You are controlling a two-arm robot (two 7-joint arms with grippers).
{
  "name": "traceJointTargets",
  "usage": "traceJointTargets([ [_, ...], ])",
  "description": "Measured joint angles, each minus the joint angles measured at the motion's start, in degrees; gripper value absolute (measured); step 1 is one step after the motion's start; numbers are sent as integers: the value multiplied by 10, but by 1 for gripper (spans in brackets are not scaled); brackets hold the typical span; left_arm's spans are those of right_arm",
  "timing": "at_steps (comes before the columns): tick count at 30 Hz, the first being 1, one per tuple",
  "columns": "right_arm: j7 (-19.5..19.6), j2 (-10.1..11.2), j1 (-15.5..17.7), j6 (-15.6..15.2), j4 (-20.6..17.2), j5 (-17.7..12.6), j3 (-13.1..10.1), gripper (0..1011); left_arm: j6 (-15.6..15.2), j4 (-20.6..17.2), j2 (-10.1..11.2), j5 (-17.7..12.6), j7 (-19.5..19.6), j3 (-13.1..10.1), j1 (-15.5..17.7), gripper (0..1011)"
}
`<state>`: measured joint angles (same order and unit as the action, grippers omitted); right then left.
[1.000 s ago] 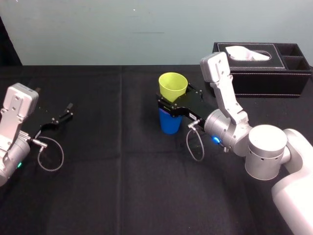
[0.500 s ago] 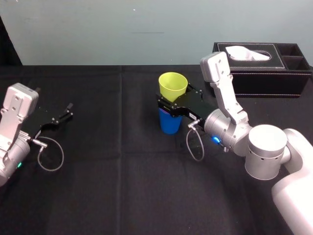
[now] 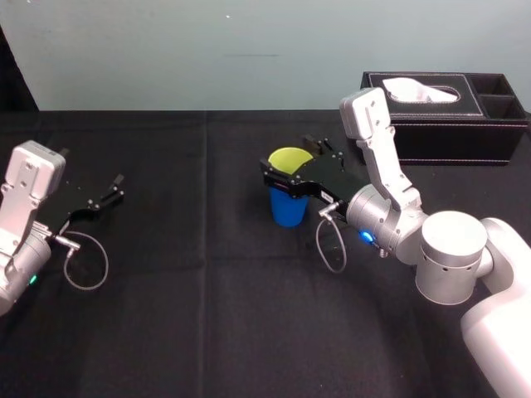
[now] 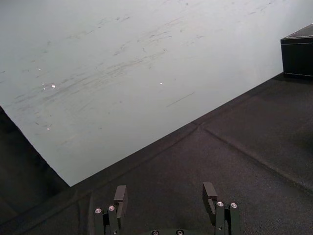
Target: Stack the three plastic cups sequentially using one hand.
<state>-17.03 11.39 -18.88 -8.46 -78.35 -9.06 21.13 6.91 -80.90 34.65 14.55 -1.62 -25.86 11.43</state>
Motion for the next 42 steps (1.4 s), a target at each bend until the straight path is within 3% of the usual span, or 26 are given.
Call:
traceJointTargets([
  [2, 0, 0, 0, 0, 0, 0, 0, 1003, 0, 0, 0, 0, 0, 0, 0, 1011],
  [24, 2, 0, 3, 4, -4, 0, -2, 1003, 0, 0, 0, 0, 0, 0, 0, 1011],
  [35, 35, -2, 34, 36, -43, 8, -26, 1002, 0, 0, 0, 0, 0, 0, 0, 1011],
  [42, 66, -8, 66, 54, -73, 15, -55, 1003, 0, 0, 0, 0, 0, 0, 0, 1011],
])
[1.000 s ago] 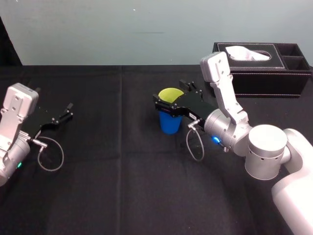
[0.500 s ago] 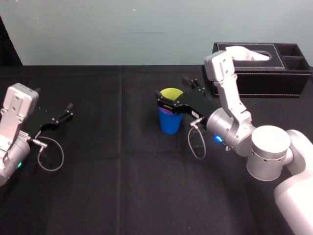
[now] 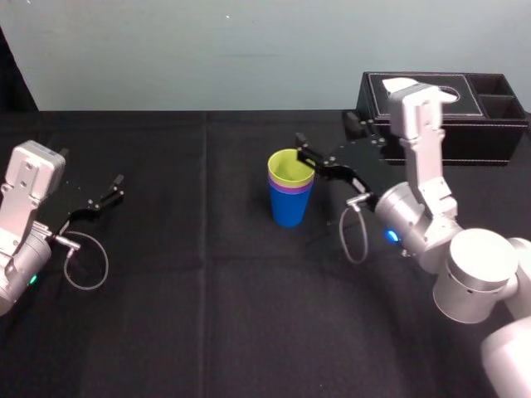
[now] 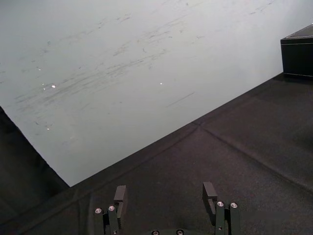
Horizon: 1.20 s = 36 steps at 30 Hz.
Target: Stack the three plastic cups sequentially using one hand.
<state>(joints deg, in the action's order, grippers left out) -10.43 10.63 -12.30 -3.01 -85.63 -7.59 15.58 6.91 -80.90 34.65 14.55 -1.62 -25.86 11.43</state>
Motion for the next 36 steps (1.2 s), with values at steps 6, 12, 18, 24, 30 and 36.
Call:
traceJointTargets([
  [6, 30, -3, 24, 11, -11, 16, -27, 1003, 0, 0, 0, 0, 0, 0, 0, 1011],
  [12, 41, 0, 39, 10, -10, 28, -44, 1003, 0, 0, 0, 0, 0, 0, 0, 1011],
  [18, 42, 4, 53, -9, 1, 41, -57, 1002, 0, 0, 0, 0, 0, 0, 0, 1011],
  [24, 43, -1, 54, -29, 19, 57, -59, 1003, 0, 0, 0, 0, 0, 0, 0, 1011],
  [30, 43, -6, 51, -40, 34, 66, -62, 1003, 0, 0, 0, 0, 0, 0, 0, 1011],
  [36, 43, -9, 50, -42, 37, 67, -64, 1002, 0, 0, 0, 0, 0, 0, 0, 1011],
])
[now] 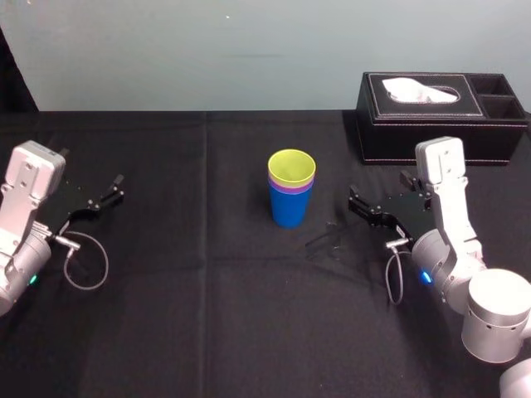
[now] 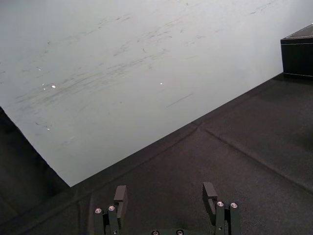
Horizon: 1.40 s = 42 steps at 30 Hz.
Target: Stack the three plastic cups sequentially using one hand.
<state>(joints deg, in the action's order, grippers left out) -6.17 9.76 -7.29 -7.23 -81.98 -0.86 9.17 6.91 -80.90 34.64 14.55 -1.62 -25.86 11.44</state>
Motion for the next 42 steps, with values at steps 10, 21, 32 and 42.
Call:
traceJointTargets([
  [10, 0, 1, 0, 1, -1, 0, 1, 1003, 0, 0, 0, 0, 0, 0, 0, 1011],
  [21, 0, 1, 0, 1, -2, -1, 2, 1002, 0, 0, 0, 0, 0, 0, 0, 1011],
  [32, 0, 2, 0, 1, -2, -1, 2, 1003, 0, 0, 0, 0, 0, 0, 0, 1011],
  [42, 0, 2, 0, 1, -2, -1, 2, 1003, 0, 0, 0, 0, 0, 0, 0, 1011],
])
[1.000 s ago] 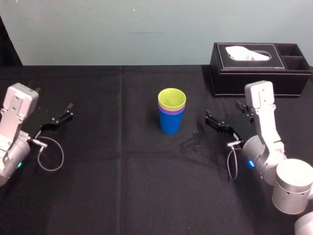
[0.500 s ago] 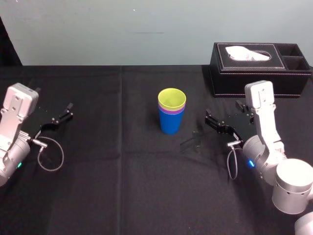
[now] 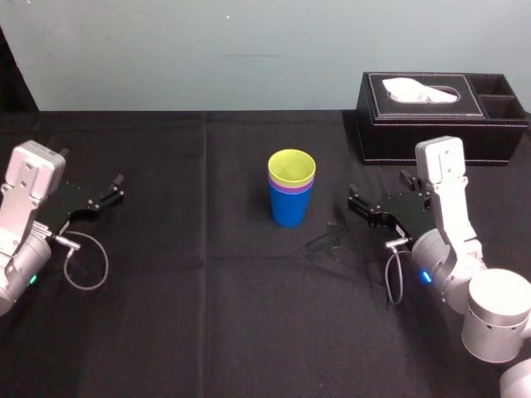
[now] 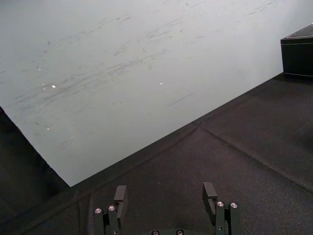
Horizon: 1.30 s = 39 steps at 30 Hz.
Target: Stack the three plastic cups sequentially using one hand.
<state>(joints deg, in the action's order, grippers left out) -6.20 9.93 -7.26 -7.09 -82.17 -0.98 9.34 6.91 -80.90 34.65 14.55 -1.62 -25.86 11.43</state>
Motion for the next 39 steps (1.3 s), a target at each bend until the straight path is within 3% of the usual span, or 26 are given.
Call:
traceJointTargets([
  [39, 0, 0, 0, 0, 0, 0, 0, 1003, 0, 0, 0, 0, 0, 0, 0, 1011],
])
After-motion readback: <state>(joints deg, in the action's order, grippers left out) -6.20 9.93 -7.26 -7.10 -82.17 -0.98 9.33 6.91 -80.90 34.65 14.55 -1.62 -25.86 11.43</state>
